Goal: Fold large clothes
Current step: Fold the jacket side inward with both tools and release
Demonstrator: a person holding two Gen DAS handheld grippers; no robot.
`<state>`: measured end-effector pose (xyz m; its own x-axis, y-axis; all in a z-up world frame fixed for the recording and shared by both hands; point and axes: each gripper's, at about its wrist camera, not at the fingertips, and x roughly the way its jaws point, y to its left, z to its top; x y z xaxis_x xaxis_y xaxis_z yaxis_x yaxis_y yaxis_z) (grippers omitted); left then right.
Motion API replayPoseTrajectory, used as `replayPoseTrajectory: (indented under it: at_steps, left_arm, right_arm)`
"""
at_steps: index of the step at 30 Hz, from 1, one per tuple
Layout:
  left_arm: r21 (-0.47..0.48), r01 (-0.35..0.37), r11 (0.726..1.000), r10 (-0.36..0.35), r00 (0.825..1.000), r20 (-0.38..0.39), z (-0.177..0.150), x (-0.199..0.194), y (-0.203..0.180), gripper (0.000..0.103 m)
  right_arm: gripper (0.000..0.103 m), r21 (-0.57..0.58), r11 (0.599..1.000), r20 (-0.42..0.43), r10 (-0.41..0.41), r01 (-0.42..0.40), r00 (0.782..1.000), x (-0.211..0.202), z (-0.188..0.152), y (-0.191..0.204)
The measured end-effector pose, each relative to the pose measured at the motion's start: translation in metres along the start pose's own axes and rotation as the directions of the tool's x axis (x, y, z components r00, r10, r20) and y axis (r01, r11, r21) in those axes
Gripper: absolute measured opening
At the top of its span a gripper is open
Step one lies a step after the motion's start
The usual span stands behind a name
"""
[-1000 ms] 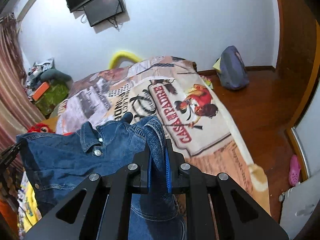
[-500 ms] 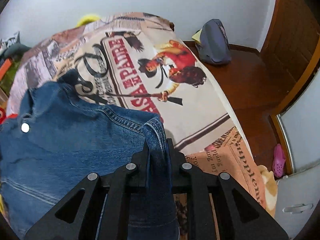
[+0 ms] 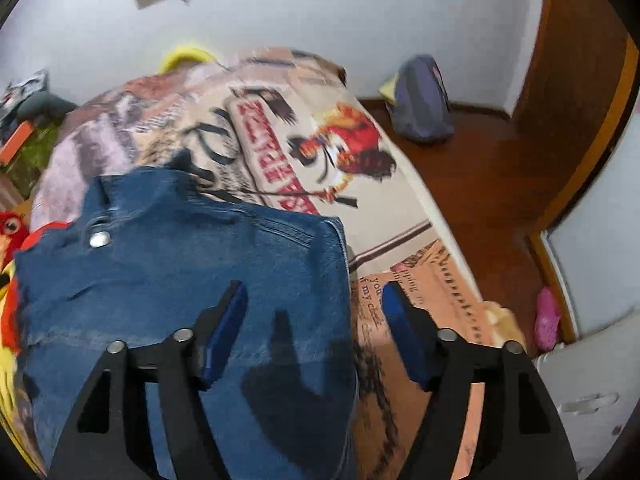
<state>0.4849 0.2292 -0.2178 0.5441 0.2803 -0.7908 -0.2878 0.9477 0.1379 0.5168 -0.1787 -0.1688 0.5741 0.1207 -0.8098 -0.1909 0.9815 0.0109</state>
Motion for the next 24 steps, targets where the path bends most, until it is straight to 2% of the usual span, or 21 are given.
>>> replayPoseTrajectory:
  at_steps: [4,6,9,12,15,18,21,24]
  left_arm:
    - [0.02,0.018,1.0,-0.019,0.999,0.03,-0.009,-0.05,0.006,0.063]
    - [0.027,0.041,0.999,-0.042,0.998,0.052,-0.014,-0.076,0.008,0.07]
    - [0.046,0.087,0.995,-0.091,0.992,0.089,-0.027,-0.117,0.01,0.075]
    - [0.071,0.127,0.989,-0.134,0.985,0.113,-0.042,-0.149,0.009,0.077]
    - [0.106,0.146,0.984,-0.159,0.978,0.136,-0.061,-0.177,0.005,0.084]
    - [0.143,0.15,0.978,-0.172,0.973,0.156,-0.083,-0.196,0.0,0.085]
    - [0.162,0.168,0.972,-0.19,0.972,0.135,-0.105,-0.202,-0.002,0.087]
    - [0.164,0.201,0.966,-0.216,0.973,0.078,-0.128,-0.195,-0.002,0.087]
  right_arm:
    - [0.073,-0.03,0.999,0.06,0.044,-0.042,0.997,-0.058,-0.011,0.007]
    - [0.084,-0.027,0.998,0.087,0.056,-0.054,0.995,-0.082,-0.016,0.007]
    - [0.084,-0.032,0.997,0.143,0.068,-0.064,0.987,-0.123,-0.028,0.01]
    - [0.085,-0.052,0.996,0.158,0.081,-0.074,0.984,-0.149,-0.041,0.014]
    - [0.09,-0.075,0.995,0.175,0.071,-0.058,0.982,-0.164,-0.056,0.017]
    - [0.093,-0.12,0.992,0.177,0.056,-0.035,0.983,-0.173,-0.077,0.024]
    - [0.093,-0.156,0.987,0.153,0.06,-0.036,0.986,-0.176,-0.097,0.028]
    - [0.093,-0.168,0.985,0.109,0.044,-0.026,0.993,-0.168,-0.118,0.03]
